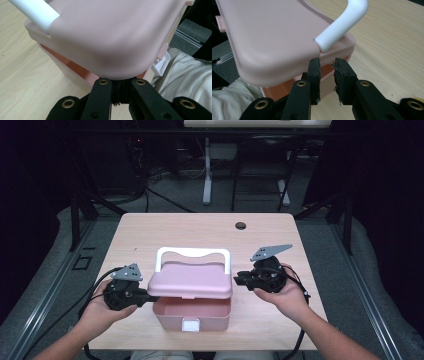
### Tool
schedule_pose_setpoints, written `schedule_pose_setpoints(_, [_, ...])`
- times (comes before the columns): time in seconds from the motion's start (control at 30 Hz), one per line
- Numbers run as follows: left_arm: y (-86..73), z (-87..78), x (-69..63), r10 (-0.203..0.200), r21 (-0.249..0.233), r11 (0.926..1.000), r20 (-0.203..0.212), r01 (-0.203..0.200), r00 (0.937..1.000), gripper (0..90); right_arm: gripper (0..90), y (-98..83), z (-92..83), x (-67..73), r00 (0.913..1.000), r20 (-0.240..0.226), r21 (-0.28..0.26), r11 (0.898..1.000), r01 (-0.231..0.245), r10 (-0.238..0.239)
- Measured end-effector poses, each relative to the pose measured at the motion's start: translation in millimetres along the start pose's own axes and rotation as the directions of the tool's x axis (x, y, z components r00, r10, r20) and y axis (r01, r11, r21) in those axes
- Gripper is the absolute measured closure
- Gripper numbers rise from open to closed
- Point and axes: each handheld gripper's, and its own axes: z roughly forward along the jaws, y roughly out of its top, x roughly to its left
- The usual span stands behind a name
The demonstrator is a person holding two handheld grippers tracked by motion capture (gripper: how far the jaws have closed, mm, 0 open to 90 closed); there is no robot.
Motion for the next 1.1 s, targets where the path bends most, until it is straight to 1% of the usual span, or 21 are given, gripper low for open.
schedule_pose_setpoints(0.1, [2.7,-1.3,0.6,-0.001,-0.009,1.0000,-0.003,0.001,1.0000,89.8,76.0,-5.5,2.5,1.8,1.0000,0.005,0.010,1.000,0.007,-0.007])
schedule_pose_setpoints(0.27, [6.2,-3.1,1.3,0.003,-0.010,0.9999,-0.011,-0.003,0.9999,89.8,78.7,-12.3,6.7,6.8,0.9999,-0.005,0.019,1.000,0.011,-0.011])
schedule_pose_setpoints(0.47, [13.0,-6.7,3.8,-0.001,-0.021,0.9998,-0.015,0.000,0.9999,89.8,82.4,-24.1,19.1,16.6,0.9989,-0.025,0.059,0.997,0.041,-0.039])
schedule_pose_setpoints(0.57, [17.2,-8.7,5.5,-0.007,-0.030,0.9995,-0.020,0.006,0.9998,89.8,83.8,-28.9,25.9,19.6,0.9984,-0.040,0.071,0.997,0.043,-0.040])
schedule_pose_setpoints(0.73, [22.6,-11.3,8.5,-0.009,-0.030,0.9995,-0.021,0.009,0.9997,89.8,85.1,-33.7,31.9,23.0,0.9974,-0.060,0.079,0.996,0.045,-0.040])
schedule_pose_setpoints(0.87, [24.3,-11.7,9.3,-0.012,-0.035,0.9993,-0.024,0.011,0.9996,89.8,85.8,-34.4,32.4,24.2,0.9971,-0.064,0.069,0.997,0.044,-0.040])
schedule_pose_setpoints(1.1, [26.7,-13.1,10.7,-0.016,-0.030,0.9994,-0.023,0.015,0.9996,89.8,89.6,-35.3,34.0,30.3,0.9952,-0.079,0.071,0.995,0.063,-0.058])
